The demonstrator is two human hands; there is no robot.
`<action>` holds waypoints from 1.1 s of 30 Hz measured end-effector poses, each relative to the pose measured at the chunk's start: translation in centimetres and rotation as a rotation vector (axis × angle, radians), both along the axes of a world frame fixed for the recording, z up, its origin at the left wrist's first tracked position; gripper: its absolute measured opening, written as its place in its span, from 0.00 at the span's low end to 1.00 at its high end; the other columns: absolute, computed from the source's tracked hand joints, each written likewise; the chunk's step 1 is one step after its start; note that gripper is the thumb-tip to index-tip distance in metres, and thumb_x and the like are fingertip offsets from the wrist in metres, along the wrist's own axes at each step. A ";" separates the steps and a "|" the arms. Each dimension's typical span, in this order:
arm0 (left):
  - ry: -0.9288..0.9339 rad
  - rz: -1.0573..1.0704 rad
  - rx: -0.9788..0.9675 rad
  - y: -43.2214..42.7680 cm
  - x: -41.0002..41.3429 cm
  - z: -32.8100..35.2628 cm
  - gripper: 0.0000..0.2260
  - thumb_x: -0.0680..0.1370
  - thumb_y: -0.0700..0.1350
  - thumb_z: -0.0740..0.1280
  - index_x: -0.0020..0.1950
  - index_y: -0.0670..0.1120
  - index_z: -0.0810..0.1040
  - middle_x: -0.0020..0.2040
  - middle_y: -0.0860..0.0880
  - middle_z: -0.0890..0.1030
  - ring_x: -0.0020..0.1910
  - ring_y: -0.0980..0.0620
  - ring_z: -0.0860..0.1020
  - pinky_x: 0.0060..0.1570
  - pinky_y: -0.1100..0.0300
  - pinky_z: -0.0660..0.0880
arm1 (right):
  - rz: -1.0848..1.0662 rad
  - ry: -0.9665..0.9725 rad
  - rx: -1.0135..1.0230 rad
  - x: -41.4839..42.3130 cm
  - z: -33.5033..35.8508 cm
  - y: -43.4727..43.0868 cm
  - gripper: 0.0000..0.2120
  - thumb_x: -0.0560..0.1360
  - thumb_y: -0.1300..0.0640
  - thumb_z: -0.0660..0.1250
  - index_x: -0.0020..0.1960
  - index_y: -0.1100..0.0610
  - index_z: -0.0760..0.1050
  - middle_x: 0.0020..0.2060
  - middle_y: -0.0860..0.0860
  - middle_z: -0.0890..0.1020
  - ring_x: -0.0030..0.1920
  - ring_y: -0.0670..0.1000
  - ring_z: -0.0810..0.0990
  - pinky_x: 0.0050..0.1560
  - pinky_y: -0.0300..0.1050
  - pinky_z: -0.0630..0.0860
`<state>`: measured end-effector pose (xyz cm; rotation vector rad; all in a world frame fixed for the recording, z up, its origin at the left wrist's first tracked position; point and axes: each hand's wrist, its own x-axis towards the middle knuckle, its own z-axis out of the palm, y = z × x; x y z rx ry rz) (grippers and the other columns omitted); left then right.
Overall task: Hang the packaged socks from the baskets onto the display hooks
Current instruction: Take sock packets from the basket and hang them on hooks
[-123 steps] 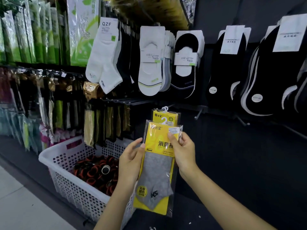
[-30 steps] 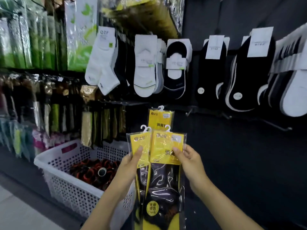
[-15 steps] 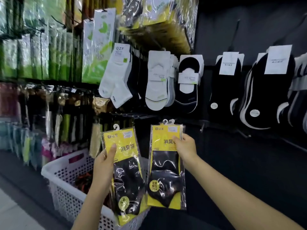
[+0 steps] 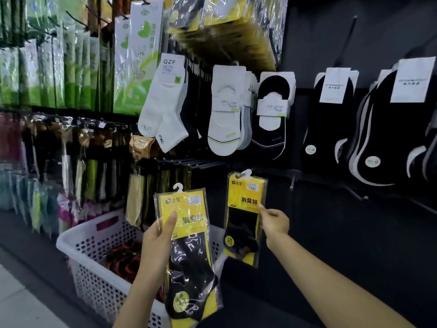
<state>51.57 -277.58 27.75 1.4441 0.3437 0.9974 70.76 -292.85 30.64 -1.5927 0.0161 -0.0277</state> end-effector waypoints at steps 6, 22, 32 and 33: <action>0.053 -0.060 -0.023 -1.6 0.8 -1.1 0.14 0.74 0.59 0.64 0.47 0.51 0.67 0.41 0.55 0.69 0.35 0.62 0.66 0.38 0.67 0.65 | 0.254 -0.122 0.017 -4.4 0.0 -1.9 0.10 0.78 0.52 0.64 0.53 0.58 0.76 0.46 0.51 0.81 0.44 0.49 0.80 0.44 0.41 0.78; 0.090 -0.097 0.009 -3.5 1.4 3.0 0.10 0.77 0.61 0.58 0.40 0.58 0.69 0.38 0.62 0.71 0.37 0.68 0.68 0.48 0.71 0.66 | 0.416 -0.192 0.127 -7.0 2.2 -3.7 0.07 0.77 0.56 0.66 0.52 0.58 0.74 0.43 0.53 0.86 0.47 0.53 0.85 0.53 0.52 0.80; 0.107 0.016 0.098 1.3 2.3 4.3 0.14 0.78 0.59 0.58 0.36 0.56 0.62 0.34 0.60 0.63 0.31 0.65 0.64 0.35 0.70 0.61 | 0.336 -0.322 0.075 -3.5 3.2 -0.3 0.07 0.78 0.56 0.65 0.54 0.57 0.73 0.44 0.61 0.84 0.49 0.60 0.82 0.57 0.55 0.77; 0.102 0.016 0.090 1.4 2.4 4.3 0.14 0.78 0.58 0.58 0.35 0.56 0.63 0.33 0.60 0.65 0.30 0.67 0.67 0.36 0.71 0.62 | 0.321 -0.325 0.057 -3.1 3.1 0.1 0.08 0.78 0.56 0.66 0.55 0.57 0.73 0.43 0.58 0.84 0.47 0.56 0.83 0.54 0.51 0.78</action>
